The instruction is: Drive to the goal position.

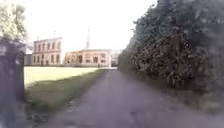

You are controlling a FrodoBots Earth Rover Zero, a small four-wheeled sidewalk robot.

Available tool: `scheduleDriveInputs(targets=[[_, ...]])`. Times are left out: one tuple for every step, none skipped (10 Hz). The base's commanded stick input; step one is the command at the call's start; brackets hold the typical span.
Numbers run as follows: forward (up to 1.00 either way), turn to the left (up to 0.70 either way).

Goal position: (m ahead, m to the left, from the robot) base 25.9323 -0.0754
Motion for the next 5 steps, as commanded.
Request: scheduleDriveInputs(targets=[[0.85,0.00],[0.85,0.00],[0.85,0.00],[0.85,0.00],[0.85,0.00]])
